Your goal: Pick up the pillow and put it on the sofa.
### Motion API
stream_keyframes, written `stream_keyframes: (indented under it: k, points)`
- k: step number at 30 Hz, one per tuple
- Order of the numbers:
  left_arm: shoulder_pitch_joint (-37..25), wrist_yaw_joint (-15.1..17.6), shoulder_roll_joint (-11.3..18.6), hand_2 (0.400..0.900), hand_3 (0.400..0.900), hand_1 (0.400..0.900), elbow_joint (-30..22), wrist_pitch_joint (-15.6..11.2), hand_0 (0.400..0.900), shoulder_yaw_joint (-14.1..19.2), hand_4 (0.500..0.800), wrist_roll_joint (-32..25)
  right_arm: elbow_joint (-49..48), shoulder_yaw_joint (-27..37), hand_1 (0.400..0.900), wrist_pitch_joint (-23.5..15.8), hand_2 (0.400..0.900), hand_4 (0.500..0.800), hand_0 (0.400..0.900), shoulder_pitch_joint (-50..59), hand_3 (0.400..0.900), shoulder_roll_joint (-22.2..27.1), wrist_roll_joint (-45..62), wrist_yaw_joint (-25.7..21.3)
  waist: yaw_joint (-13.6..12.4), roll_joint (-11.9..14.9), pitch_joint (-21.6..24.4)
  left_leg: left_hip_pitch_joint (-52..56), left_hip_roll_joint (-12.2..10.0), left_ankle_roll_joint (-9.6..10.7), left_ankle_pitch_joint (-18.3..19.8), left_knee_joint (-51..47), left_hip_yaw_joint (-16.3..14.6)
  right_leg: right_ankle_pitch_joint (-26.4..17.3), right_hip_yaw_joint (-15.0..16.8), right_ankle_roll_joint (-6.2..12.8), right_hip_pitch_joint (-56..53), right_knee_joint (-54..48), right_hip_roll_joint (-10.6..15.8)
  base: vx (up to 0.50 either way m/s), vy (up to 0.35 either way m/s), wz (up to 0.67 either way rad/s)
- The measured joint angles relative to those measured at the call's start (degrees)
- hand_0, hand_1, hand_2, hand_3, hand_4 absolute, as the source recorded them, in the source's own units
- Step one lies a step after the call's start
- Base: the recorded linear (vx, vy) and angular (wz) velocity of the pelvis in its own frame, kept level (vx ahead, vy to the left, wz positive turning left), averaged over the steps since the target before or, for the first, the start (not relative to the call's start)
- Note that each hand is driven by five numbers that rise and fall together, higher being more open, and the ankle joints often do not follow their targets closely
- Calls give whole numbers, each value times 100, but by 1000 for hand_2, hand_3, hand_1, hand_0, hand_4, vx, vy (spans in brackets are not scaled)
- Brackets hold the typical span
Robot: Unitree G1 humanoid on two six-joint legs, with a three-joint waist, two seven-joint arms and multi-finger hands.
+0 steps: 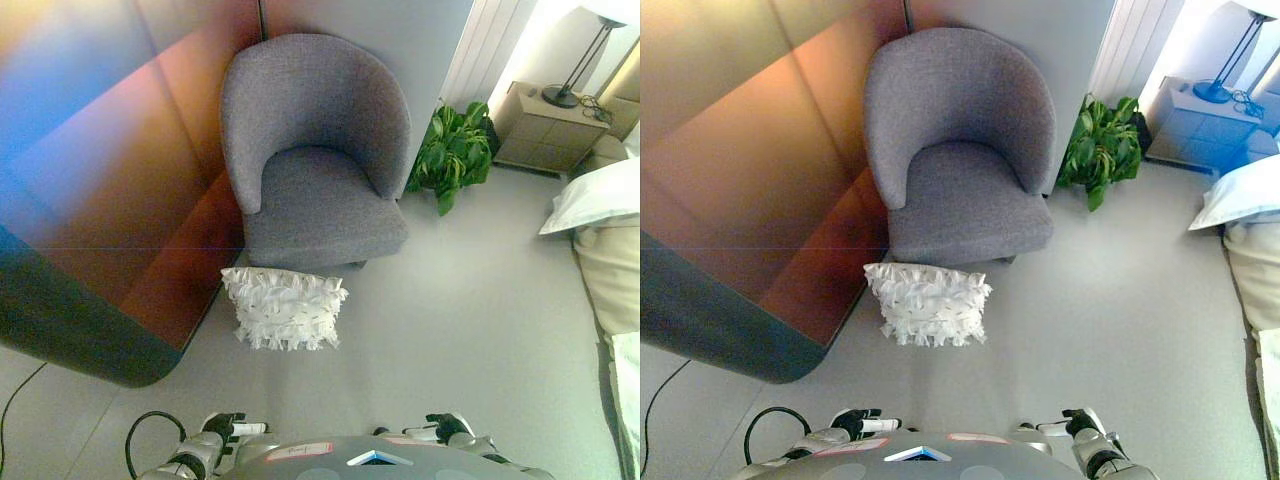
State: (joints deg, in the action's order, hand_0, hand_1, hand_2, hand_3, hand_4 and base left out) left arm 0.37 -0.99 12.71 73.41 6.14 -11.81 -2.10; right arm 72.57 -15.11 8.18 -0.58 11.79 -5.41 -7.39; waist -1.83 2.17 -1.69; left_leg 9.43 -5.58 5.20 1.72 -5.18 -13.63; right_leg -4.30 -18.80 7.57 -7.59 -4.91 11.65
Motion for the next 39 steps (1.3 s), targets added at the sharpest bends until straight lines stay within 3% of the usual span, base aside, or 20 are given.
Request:
stream_keyframes:
  k: [28, 34, 39]
  points:
    - [2, 45, -90, 900, 900, 900, -2, 117, 900, -1, 800, -4, 0, -49, 900, -7, 900, 800, 900, -34, 900, 3, -10, -273, 2, -144, 99, -59, -4, 1, -5, 54, 30, -1, -2, 1, 57, 1, -6, 0, -8, 0]
    - [-12, 42, -97, 900, 900, 900, -7, 114, 900, -7, 800, -7, -40, -451, 900, -225, 900, 800, 900, 6, 900, 32, -893, -335, -6, -159, 91, -96, -7, 3, -10, 55, 67, 0, -29, 1, 71, 0, -8, 5, -18, 12]
    - [-41, 39, -101, 900, 900, 900, -12, 88, 900, -41, 800, -7, -71, -499, 900, -244, 900, 800, 900, 21, 900, 37, -874, -334, -20, -174, 71, -177, -8, 2, -45, 54, 155, 20, -49, 3, 77, -3, -9, 32, -35, 13]
